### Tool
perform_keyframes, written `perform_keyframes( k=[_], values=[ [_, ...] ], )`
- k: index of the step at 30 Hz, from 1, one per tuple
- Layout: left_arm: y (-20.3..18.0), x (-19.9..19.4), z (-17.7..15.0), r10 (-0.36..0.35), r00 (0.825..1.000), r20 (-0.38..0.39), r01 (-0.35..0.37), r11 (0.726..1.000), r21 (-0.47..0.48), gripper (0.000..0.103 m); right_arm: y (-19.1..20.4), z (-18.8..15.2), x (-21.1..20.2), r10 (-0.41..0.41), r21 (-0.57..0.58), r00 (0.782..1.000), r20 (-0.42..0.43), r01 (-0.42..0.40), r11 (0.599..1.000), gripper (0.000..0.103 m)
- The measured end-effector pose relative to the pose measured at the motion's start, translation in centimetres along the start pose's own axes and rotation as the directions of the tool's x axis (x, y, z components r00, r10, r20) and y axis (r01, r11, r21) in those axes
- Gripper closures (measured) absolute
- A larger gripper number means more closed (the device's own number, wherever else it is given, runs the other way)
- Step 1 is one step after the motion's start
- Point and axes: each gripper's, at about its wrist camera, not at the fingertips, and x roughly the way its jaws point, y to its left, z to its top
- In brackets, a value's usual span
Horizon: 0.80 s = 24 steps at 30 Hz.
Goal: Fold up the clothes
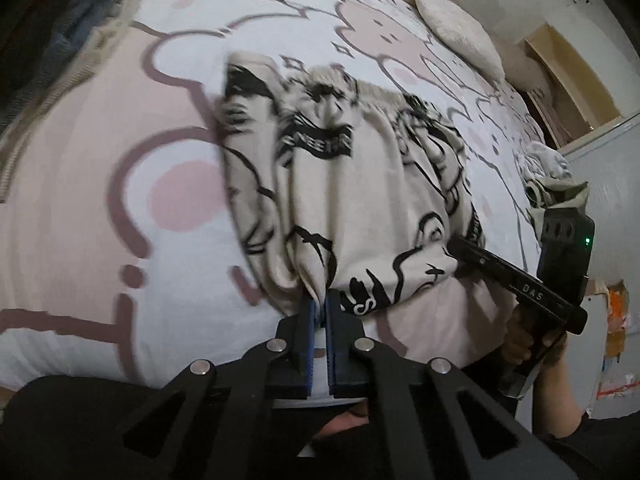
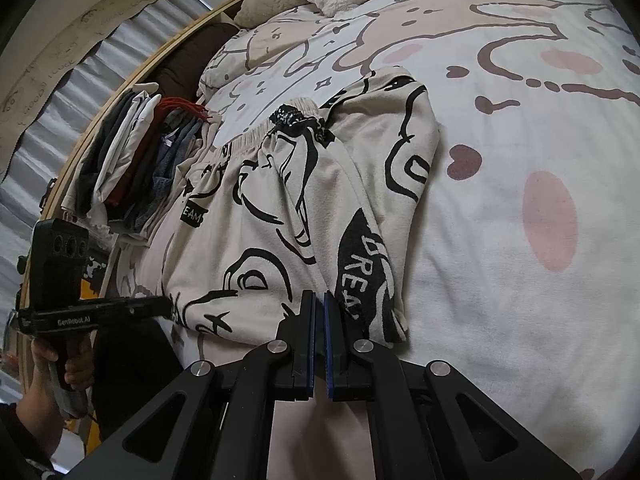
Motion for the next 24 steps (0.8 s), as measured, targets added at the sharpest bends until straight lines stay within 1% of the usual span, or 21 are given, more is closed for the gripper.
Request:
perform_keyframes(
  k=[6,7,14,15,19,21,23,24],
  values=[
    [1.0,-1.2,-0.1,0.052,0.999,0.015,-0.052,0.999,-0.003,0.100,0.0,0.0,0.0,0.000,-0.007,1.000,0.000,0.000,1.000,0.102],
    [1.2,-1.4,-0.1,0.060,0.998,0.018,-0.060,0.998,-0.004,0.102,-0.1,0.0,0.0,0.001,-0.007,1.000,0.000,-0.001,1.000,0.102],
    [2.3,-2.9,-0.3,0.120,0.992,0.035,-0.120,0.993,-0.009,0.102,-0.1,0.1,0.0,0.004,-0.003,1.000,-0.005,-0.004,1.000,0.102],
    [1.8,-3.1,-0.3,0.108,0.993,0.040,-0.108,0.994,0.002,0.102,-0.1,0.1,-0.1,0.006,0.004,1.000,-0.005,-0.006,1.000,0.102],
    [-1.9,-3.0,-0.2,0.012,0.998,0.056,-0.017,0.997,0.081,0.102,0.3,0.3,-1.4,0.041,0.033,0.999,0.009,-0.041,0.999,0.102],
    [-3.9,-2.0,0.1,-0.034,0.998,0.057,0.027,0.992,0.120,0.102,1.1,0.5,-2.8,0.043,0.012,0.997,0.058,-0.044,0.999,0.102],
    [-5.4,-0.4,0.6,-0.066,0.996,0.053,0.057,0.988,0.142,0.102,2.1,1.0,-3.4,0.028,-0.022,0.996,0.079,-0.026,0.999,0.102],
    [-5.8,0.6,0.8,-0.061,0.997,0.044,0.054,0.987,0.150,0.102,2.6,1.3,-3.2,0.026,-0.041,0.996,0.080,-0.023,0.999,0.102]
  ],
)
